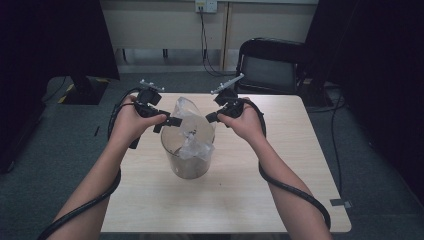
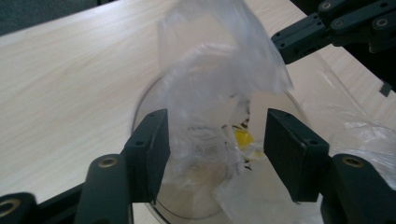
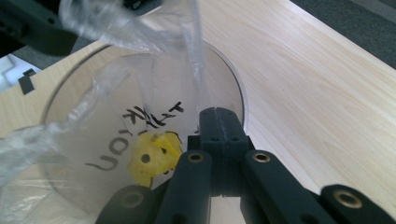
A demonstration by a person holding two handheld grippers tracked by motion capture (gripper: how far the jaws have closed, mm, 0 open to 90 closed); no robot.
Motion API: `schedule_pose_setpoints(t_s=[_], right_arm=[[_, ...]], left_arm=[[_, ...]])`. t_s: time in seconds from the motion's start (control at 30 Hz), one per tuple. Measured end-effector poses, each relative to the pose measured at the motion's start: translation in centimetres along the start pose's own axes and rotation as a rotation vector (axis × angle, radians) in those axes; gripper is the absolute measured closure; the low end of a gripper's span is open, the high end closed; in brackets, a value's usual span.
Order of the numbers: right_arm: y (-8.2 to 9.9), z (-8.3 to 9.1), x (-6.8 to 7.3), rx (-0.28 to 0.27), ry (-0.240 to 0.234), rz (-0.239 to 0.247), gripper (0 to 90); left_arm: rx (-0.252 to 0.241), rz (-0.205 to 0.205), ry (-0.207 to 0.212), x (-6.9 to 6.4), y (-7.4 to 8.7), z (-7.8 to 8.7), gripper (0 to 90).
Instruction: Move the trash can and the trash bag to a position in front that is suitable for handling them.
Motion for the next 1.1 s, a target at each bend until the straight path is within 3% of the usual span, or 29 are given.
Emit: schedule_pose_setpoints(t_s=[0.13, 0.27, 0.37, 0.43, 0.47, 0.57, 0.6, 0.67, 0.73, 0.93, 1.0, 1.1], right_arm=[[0.0, 0.0, 0.3, 0.004, 0.001, -0.002, 90.0], [0.1, -0.3, 0.8, 0.003, -0.006, 0.000, 90.0], [0.0, -0.7, 1.2, 0.001, -0.020, 0.002, 90.0], [-0.2, -0.9, 1.5, 0.000, -0.031, 0.010, 90.0], [-0.4, -1.1, 1.7, -0.003, -0.035, 0.015, 90.0], [-0.9, -1.5, 2.0, -0.001, -0.039, 0.020, 90.0], [-1.0, -1.6, 2.1, -0.004, -0.045, 0.015, 90.0], [-1.2, -1.8, 2.1, -0.009, -0.050, 0.014, 90.0], [-1.3, -2.0, 1.9, -0.004, -0.044, 0.013, 90.0], [-0.8, -1.4, -0.7, -0.006, -0.008, -0.025, 90.0], [-0.6, -1.2, -1.4, -0.015, -0.014, -0.043, 90.0], [-0.4, -1.2, -2.3, -0.016, -0.006, -0.056, 90.0]], left_arm=[[0.040, 0.004, 0.002, -0.7, 0.9, -0.8, 39.6], [0.005, 0.029, 0.005, -0.3, 0.8, -2.3, 37.1], [-0.043, 0.065, 0.034, -0.5, 0.0, -2.8, 38.5], [-0.040, 0.087, 0.044, -0.6, -0.4, -3.0, 40.4], [-0.037, 0.073, 0.048, -0.6, -0.6, -3.2, 43.3], [-0.041, 0.082, 0.085, -0.8, -1.2, -3.7, 58.1], [-0.030, 0.072, 0.086, -0.8, -1.2, -3.9, 69.8], [0.001, 0.062, 0.082, -0.6, -1.2, -4.2, 81.8], [0.022, 0.070, 0.067, -0.1, -1.0, -4.1, 89.7], [0.033, 0.105, -0.009, 3.3, -0.4, -2.7, 90.0], [0.003, 0.123, -0.006, 4.2, -0.4, -2.4, 90.0], [0.009, 0.134, -0.021, 5.6, 0.0, -2.4, 90.0]])
Point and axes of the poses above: each handheld gripper's, and its own axes: z roughly backward along the jaws, y roughly out of its underside, x roughly to its left, the point moved 7 cm from there along -z, roughly forward along the jaws, and after that the axes turned 2 degrees about -z, right-handed, at the moved point
